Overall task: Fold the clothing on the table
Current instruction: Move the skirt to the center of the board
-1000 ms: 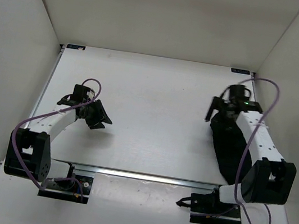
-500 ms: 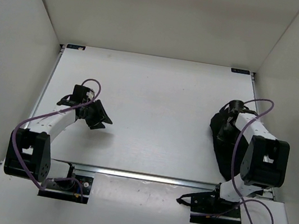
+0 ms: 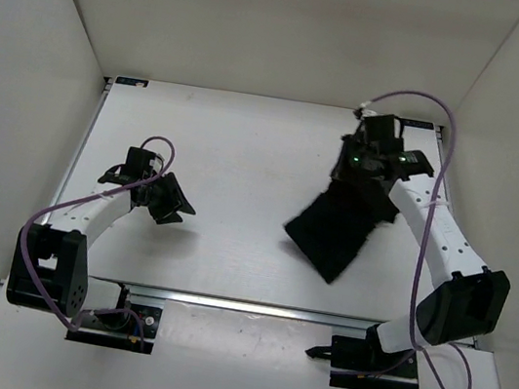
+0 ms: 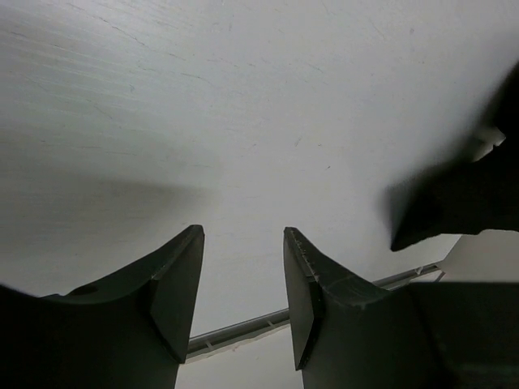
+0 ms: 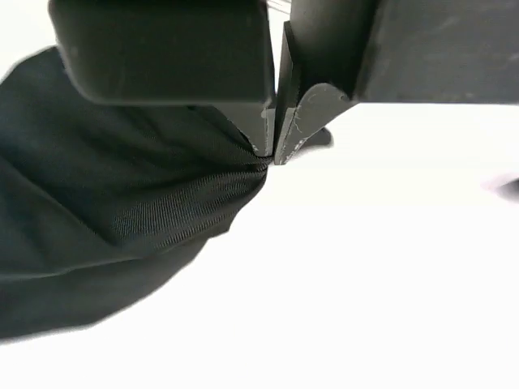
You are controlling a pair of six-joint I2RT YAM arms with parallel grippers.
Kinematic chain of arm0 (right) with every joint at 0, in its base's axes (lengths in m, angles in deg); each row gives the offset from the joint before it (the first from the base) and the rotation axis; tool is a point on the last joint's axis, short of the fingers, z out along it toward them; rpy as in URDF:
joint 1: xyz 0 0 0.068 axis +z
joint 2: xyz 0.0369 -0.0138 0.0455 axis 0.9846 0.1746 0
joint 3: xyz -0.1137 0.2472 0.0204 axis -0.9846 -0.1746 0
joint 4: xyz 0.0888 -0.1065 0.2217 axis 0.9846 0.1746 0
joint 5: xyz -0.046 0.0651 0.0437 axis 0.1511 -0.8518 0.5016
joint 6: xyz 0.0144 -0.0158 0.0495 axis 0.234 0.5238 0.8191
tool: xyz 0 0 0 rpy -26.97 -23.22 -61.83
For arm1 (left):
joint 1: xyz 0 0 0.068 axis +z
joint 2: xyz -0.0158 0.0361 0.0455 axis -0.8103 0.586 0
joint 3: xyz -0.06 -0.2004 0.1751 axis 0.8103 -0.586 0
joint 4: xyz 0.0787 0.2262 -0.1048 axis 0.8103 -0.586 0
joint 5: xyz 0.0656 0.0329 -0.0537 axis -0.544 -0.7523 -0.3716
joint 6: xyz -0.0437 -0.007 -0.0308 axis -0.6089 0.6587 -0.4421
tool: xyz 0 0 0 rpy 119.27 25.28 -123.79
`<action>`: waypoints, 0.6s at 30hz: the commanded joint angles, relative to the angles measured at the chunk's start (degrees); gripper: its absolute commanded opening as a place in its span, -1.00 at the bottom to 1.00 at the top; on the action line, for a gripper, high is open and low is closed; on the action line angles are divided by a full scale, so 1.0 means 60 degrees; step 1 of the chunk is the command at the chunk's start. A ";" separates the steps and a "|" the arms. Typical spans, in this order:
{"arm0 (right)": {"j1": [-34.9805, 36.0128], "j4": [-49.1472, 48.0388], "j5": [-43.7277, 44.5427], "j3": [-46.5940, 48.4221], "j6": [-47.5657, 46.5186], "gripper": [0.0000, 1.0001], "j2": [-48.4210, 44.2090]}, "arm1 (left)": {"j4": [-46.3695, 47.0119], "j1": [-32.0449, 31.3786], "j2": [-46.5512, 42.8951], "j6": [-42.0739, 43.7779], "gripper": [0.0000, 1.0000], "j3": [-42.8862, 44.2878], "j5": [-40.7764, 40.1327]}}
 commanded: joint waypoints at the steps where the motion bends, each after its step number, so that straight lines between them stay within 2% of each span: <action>1: 0.1465 -0.0035 -0.0084 0.1854 -0.0101 -1.00 0.0233 | -0.0057 0.0337 -0.0645 0.0157 0.11 0.0188 0.0131; 3: 0.1847 -0.0003 -0.0433 0.2808 -0.0145 -1.00 0.0336 | -0.0261 0.0616 -0.0778 0.0246 0.11 0.0480 0.0044; 8: 0.1498 0.0434 -0.1034 0.3253 0.0528 -1.00 0.0599 | -0.0920 0.1655 -0.1071 0.0729 0.11 0.1431 -0.0015; 10: 0.1322 0.0595 -0.1050 0.2756 0.0587 -1.00 0.0630 | -0.1126 0.1875 -0.1086 0.0875 0.12 0.1784 -0.0030; 15: 0.0546 0.0757 -0.1431 -0.0027 0.1437 -1.00 0.0337 | -0.1580 0.1979 -0.1086 0.1299 0.14 0.2561 -0.0191; 16: 0.0327 0.1048 -0.1271 -0.0566 0.1394 -0.94 0.0308 | -0.1639 0.1994 -0.1115 0.1387 0.14 0.2605 -0.0264; 17: 0.0252 0.1471 -0.0501 -0.0949 0.1335 -0.69 0.0278 | -0.1654 0.1892 -0.1115 0.1446 0.19 0.2533 -0.0322; 18: 0.0208 0.1649 -0.0218 -0.1170 0.1277 -0.56 0.0278 | -0.1683 0.1804 -0.1043 0.1490 0.21 0.2605 -0.0338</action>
